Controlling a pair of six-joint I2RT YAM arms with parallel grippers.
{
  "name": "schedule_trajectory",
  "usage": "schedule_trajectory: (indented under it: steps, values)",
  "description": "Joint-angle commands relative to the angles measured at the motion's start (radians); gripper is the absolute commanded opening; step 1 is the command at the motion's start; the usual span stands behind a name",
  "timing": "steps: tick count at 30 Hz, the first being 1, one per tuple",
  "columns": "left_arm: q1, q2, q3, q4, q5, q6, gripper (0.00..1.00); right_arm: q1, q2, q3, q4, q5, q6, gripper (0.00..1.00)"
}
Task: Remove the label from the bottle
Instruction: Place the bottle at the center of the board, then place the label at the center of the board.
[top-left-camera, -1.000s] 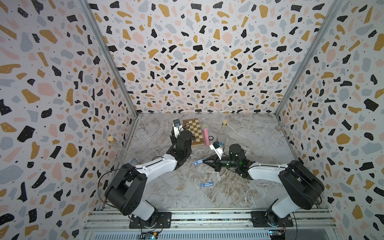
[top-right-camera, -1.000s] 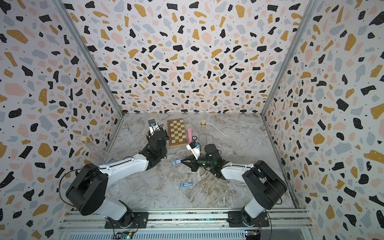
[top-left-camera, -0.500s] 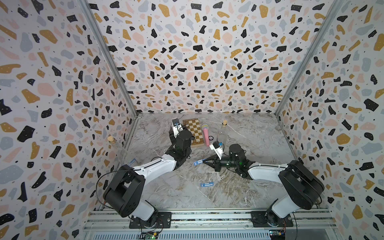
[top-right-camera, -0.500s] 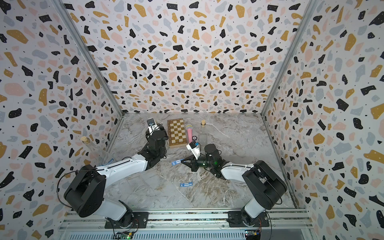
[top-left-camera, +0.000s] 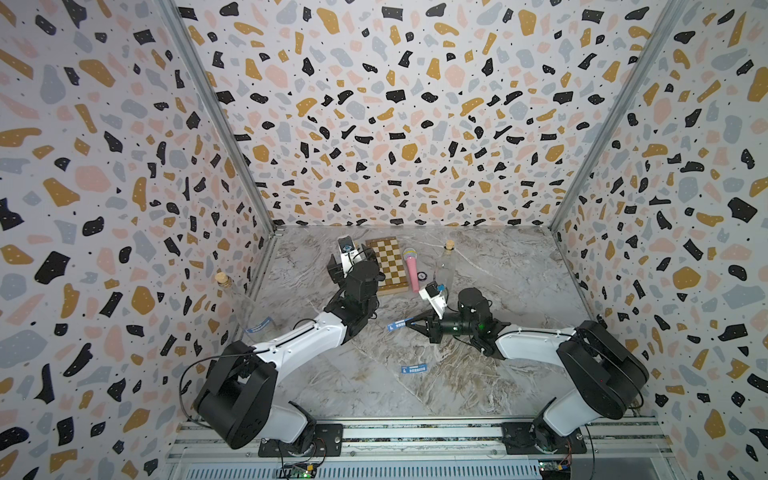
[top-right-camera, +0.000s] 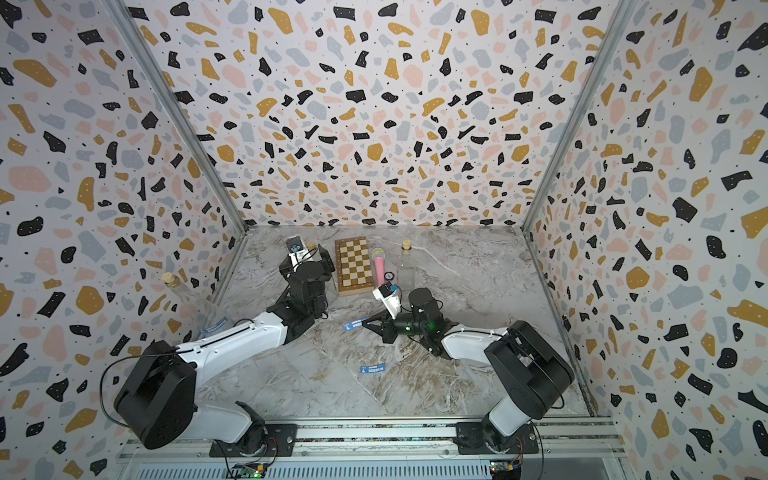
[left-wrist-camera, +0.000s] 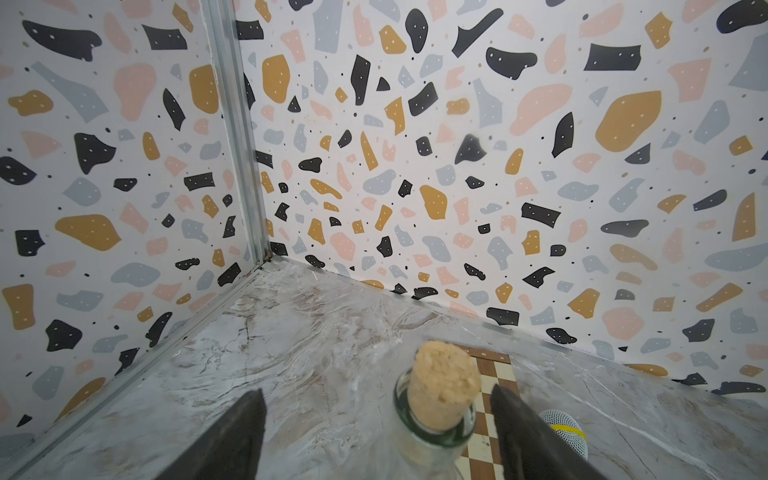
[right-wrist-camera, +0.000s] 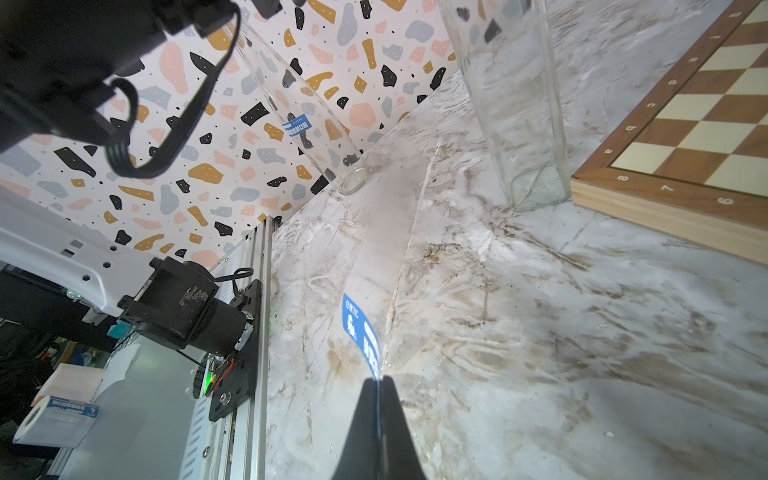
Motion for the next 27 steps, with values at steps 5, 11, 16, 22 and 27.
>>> schedule_trajectory:
  steps: [5, 11, 16, 22, 27]
  values:
    - [-0.009, -0.12, -0.09, -0.04, 0.016, -0.011, 0.88, 0.003, -0.046, 0.019, -0.075, 0.015, 0.061, 0.02]
    - [-0.086, -0.244, -0.18, -0.115, 0.155, 0.019, 0.87, 0.018, -0.104, -0.015, -0.155, 0.042, 0.099, 0.03]
    - [-0.113, -0.367, -0.281, -0.184, 0.39, -0.037, 0.85, 0.026, -0.182, -0.073, -0.194, 0.074, 0.137, 0.03]
    - [-0.116, -0.483, -0.337, -0.243, 0.686, -0.105, 0.81, 0.028, -0.262, -0.144, -0.247, 0.139, 0.171, 0.03]
    - [-0.141, -0.465, -0.39, -0.206, 0.816, -0.204, 0.78, 0.027, -0.223, -0.154, -0.202, 0.155, 0.208, 0.04]
